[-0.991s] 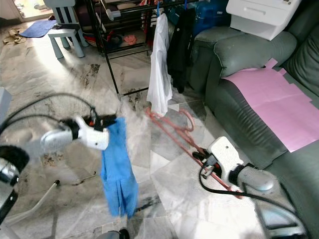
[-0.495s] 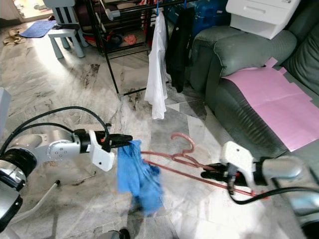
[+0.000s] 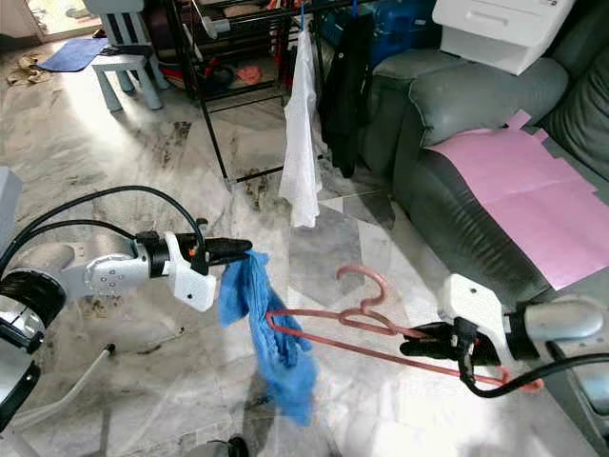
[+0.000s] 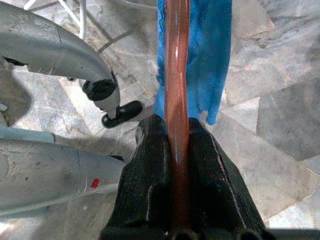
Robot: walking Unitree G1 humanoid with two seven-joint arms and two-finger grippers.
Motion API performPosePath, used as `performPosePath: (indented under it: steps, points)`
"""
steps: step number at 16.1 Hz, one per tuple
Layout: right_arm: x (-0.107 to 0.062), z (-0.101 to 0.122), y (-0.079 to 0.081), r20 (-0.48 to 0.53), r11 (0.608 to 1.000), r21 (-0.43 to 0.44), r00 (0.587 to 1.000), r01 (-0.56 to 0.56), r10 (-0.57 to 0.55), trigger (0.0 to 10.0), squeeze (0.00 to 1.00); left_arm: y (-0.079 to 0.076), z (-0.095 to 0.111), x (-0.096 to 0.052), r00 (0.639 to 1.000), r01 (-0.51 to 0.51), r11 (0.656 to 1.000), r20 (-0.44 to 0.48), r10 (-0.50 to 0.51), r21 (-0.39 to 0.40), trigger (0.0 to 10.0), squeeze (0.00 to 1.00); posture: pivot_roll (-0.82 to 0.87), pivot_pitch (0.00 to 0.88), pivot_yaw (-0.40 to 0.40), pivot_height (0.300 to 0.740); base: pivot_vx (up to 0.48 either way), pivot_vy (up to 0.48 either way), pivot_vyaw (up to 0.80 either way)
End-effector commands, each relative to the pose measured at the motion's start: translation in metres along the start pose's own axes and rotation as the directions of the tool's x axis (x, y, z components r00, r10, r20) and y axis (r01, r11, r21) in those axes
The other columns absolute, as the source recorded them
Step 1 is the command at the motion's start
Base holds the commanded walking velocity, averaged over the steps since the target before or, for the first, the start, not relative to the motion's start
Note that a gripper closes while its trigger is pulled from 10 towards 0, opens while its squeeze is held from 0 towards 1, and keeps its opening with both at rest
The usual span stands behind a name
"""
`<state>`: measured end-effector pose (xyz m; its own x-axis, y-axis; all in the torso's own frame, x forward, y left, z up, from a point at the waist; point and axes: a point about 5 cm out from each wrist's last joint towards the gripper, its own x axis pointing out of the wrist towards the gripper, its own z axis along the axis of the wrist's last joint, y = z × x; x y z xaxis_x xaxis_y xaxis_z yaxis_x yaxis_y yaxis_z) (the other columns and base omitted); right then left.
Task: Hang hanger
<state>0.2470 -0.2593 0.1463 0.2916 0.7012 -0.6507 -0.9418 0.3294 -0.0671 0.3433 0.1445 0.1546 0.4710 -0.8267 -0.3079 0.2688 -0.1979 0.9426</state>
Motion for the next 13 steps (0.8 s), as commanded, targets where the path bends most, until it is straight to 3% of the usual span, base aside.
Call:
performPosePath:
  steps: [1, 4, 7, 13]
  points:
    - [0.001, 0.002, -0.002, 0.017, 0.999, -0.010, 0.999, 0.038, -0.038, 10.0, 0.00, 0.017, -0.001, -0.004, 0.998, -0.063, 0.998, 0.013, 0.063, 0.025, 10.0, 0.00, -0.11, 0.135, 0.047, 0.740, 0.000, 0.000, 0.00]
    - [0.011, -0.003, -0.007, 0.008, 0.992, -0.043, 0.993, 0.115, -0.114, 10.0, 0.00, 0.016, 0.000, -0.005, 0.998, -0.062, 0.998, 0.025, 0.062, 0.014, 10.0, 0.00, -0.10, 0.136, 0.048, 0.740, 0.000, 0.000, 0.00]
    - [0.021, -0.009, -0.007, 0.049, 0.986, 0.010, 0.985, 0.165, -0.165, 10.0, 0.00, 0.022, 0.000, -0.006, 0.992, -0.121, 0.992, 0.025, 0.122, -0.027, 10.0, 0.00, -0.10, 0.137, 0.048, 0.740, 0.000, 0.000, 0.00]
    - [0.035, -0.020, -0.006, 0.073, 0.973, 0.047, 0.971, 0.225, -0.228, 10.0, 0.00, 0.042, 0.028, 0.004, 0.943, -0.250, 0.967, 0.216, 0.255, -0.048, 10.0, 0.00, -0.09, 0.134, 0.044, 0.740, 0.000, 0.000, 0.00]
